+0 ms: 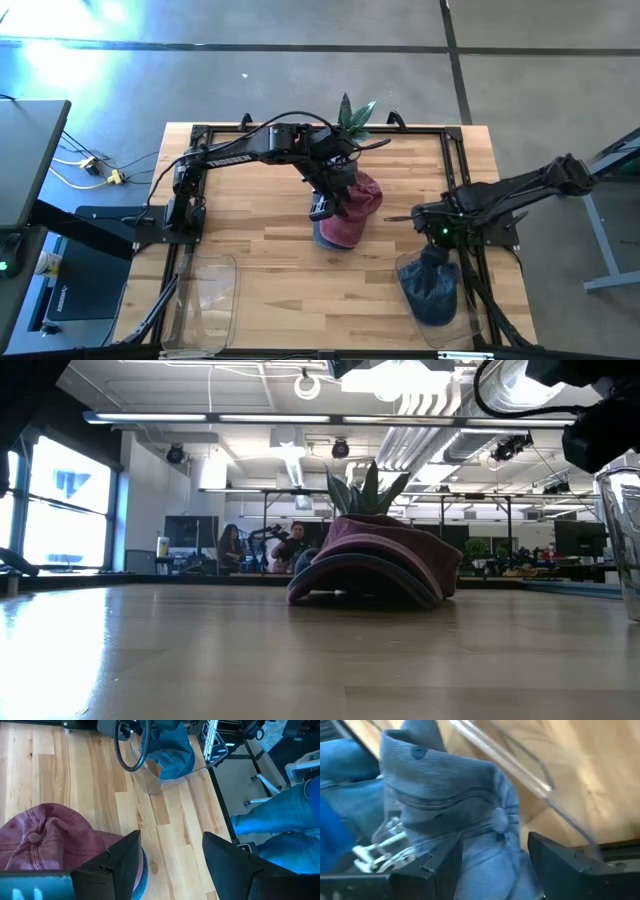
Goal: Pick & Place hat
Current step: Put the blue cap into the right transparent bin
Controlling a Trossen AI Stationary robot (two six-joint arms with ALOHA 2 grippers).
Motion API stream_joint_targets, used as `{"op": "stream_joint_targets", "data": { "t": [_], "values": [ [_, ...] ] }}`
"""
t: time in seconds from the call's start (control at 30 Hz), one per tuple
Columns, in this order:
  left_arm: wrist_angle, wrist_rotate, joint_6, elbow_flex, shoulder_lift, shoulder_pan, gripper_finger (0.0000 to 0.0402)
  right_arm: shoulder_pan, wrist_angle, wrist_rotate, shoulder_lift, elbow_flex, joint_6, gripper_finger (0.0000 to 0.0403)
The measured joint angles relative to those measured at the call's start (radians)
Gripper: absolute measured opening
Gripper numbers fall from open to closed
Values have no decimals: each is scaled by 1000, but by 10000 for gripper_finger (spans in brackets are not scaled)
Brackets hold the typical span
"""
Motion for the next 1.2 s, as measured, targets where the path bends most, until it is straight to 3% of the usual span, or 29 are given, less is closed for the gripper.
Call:
{"op": "stream_joint_targets", "data": {
  "t": [0.17,0.47,0.67,0.87,1.03,1.2],
  "values": [
    [0,0,6,0,0,0,208,-16,133,-95,-2,-27,-14,172],
    [0,0,6,0,0,0,208,-15,373,-268,-30,-33,-138,11],
    [-1,0,5,0,0,0,208,-5,411,-274,-154,3,-277,22],
    [-1,3,5,0,0,0,208,-5,274,-139,-265,-3,-292,13],
    [-1,3,5,0,0,0,208,-7,109,-130,-268,-5,-331,93],
    [1,4,5,0,0,0,208,-33,127,-176,-271,15,-365,172]
  ]
}}
